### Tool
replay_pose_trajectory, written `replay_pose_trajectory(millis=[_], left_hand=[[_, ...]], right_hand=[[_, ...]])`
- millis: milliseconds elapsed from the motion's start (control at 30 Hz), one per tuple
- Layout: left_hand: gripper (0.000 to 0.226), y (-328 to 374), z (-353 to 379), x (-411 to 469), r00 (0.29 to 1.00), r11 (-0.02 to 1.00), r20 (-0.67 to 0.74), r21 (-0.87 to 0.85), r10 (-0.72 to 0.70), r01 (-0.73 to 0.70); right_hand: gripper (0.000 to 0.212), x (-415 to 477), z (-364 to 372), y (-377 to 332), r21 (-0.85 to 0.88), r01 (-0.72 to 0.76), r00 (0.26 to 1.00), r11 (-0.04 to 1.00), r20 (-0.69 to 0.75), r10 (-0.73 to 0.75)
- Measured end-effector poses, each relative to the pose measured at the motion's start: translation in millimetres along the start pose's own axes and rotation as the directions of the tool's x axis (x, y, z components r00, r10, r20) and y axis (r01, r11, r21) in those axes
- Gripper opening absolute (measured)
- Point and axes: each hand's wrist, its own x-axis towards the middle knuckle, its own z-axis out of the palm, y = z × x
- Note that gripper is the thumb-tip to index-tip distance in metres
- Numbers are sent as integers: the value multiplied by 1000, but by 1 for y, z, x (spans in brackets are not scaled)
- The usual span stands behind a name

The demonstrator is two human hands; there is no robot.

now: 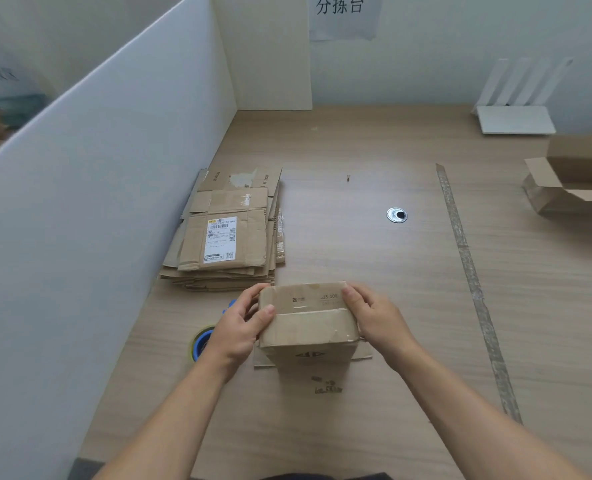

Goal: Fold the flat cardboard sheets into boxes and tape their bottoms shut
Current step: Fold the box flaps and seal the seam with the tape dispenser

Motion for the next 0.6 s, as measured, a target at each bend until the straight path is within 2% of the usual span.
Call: replay_pose_trajectory(millis=[100,233,300,400,500,600], left_hand=[[19,-3,4,5,987,997,-157,66,45,-35],[13,-5,9,6,959,992,-273,120,71,-39],[18,-5,17,5,956,982,-283,185,78,-25],[42,-4,25,-2,955,958,-288,285,74,12],[61,-12,27,-19,980,981,-193,193,40,-2],[52,-22,31,-34,976,989,-201,134,83,-57]], right_hand=[[36,-18,-1,5,180,13,994,984,108,-33],[53,-40,-4,15,181,97,953,979,265,-144],[50,-44,-5,19,91,140,975,986,161,-153],[43,-49,1,18,19,175,983,984,-63,-174],[38,-54,10,17,60,178,974,982,-155,-167],[33,-56,17,16,128,168,972,977,-189,-143]])
